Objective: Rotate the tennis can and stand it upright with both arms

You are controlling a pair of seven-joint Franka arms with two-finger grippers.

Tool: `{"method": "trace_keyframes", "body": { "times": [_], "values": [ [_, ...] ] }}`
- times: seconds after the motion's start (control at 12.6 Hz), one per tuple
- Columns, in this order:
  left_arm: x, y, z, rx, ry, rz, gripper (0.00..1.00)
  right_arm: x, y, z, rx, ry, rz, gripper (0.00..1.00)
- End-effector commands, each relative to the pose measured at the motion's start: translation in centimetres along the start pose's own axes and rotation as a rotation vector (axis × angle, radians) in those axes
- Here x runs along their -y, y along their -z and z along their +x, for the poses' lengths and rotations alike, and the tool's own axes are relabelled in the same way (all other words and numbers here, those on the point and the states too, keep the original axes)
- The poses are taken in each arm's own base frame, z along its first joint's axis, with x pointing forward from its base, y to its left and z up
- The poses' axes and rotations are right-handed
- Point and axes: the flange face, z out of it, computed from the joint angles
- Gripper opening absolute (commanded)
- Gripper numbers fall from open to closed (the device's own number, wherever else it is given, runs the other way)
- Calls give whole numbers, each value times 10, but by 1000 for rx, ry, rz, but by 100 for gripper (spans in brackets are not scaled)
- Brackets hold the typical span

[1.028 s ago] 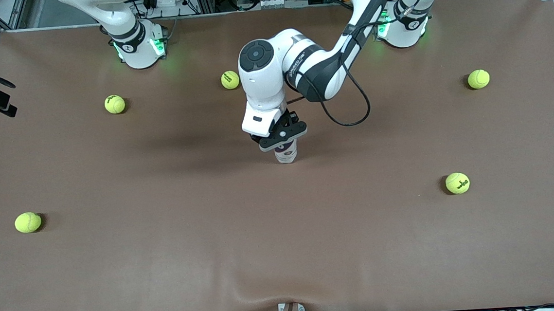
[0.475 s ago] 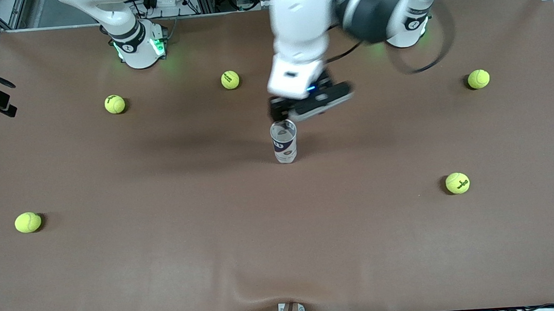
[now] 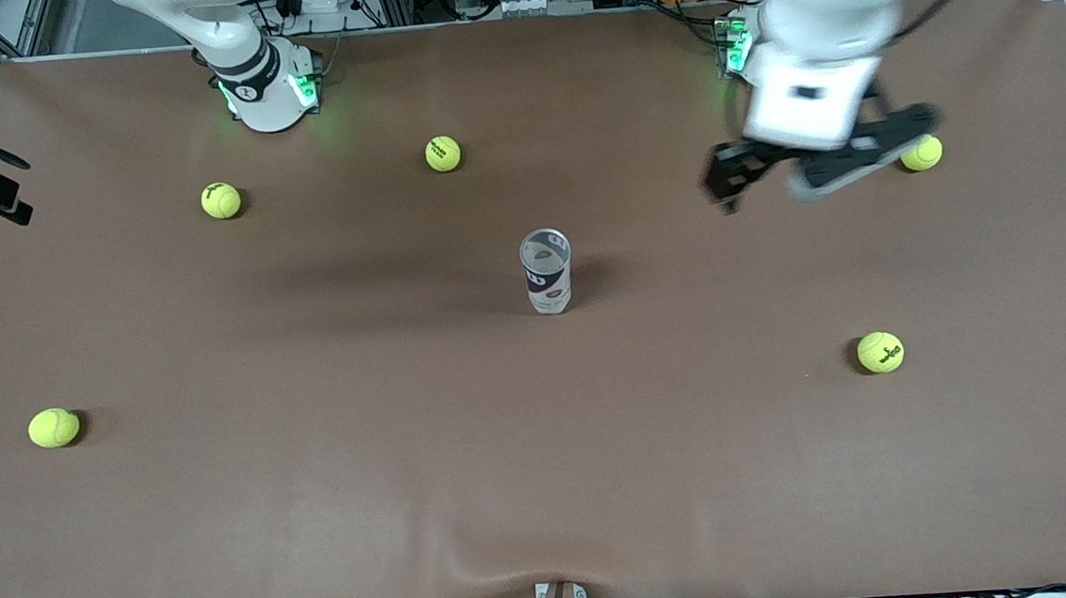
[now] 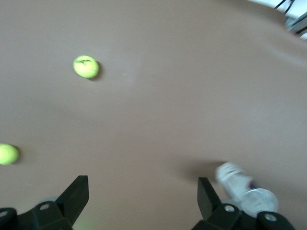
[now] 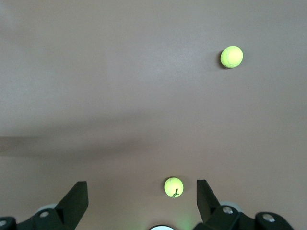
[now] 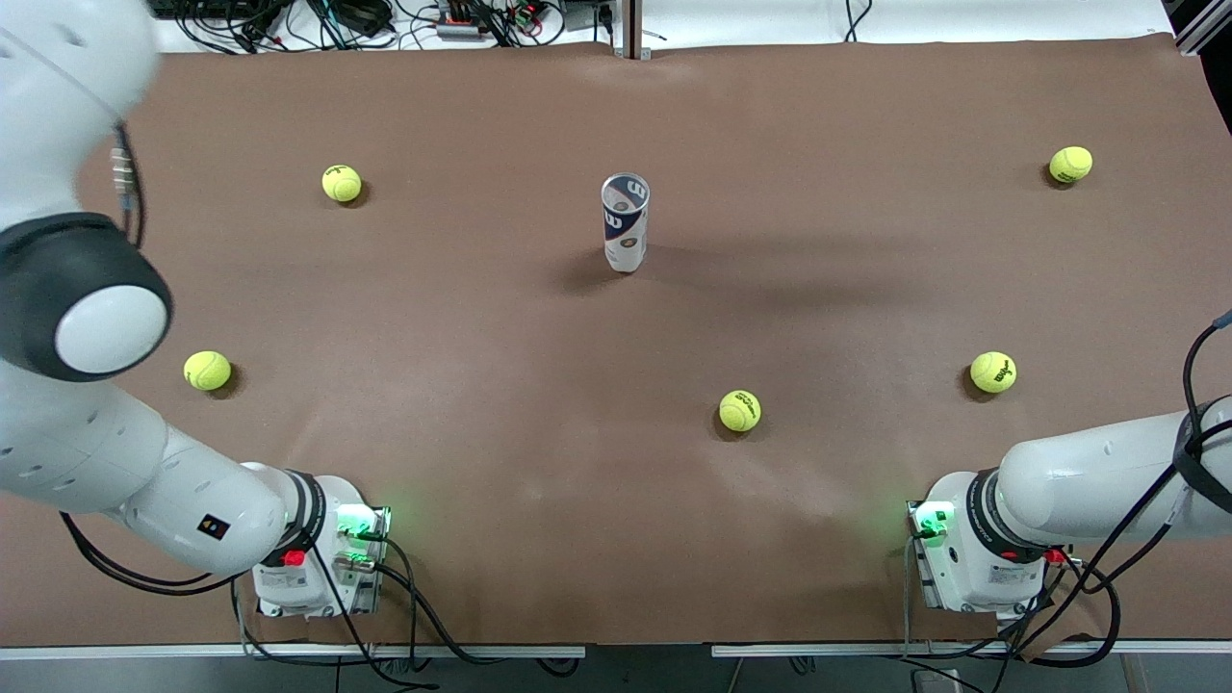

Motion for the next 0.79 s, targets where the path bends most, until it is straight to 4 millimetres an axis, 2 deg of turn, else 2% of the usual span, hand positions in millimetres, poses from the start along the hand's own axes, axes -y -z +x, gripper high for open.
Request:
{"method": "trace_keyframes", "body": {
  "times": [0.0, 0.24, 0.4, 0.71],
  "values": [
    [86, 8, 17, 43, -106, -20, 100, 2, 4, 1, -5, -1, -4, 100],
    [172, -7, 41, 88, -144, -54, 100, 4, 5, 0, -6, 3, -4, 100],
    [216, -21, 47, 116, -114, -106, 100, 4, 4, 1, -5, 3, -5, 100],
    [228, -39, 23, 68, -124, -115, 100, 5, 5, 0, -8, 5, -4, 100]
  ]
}}
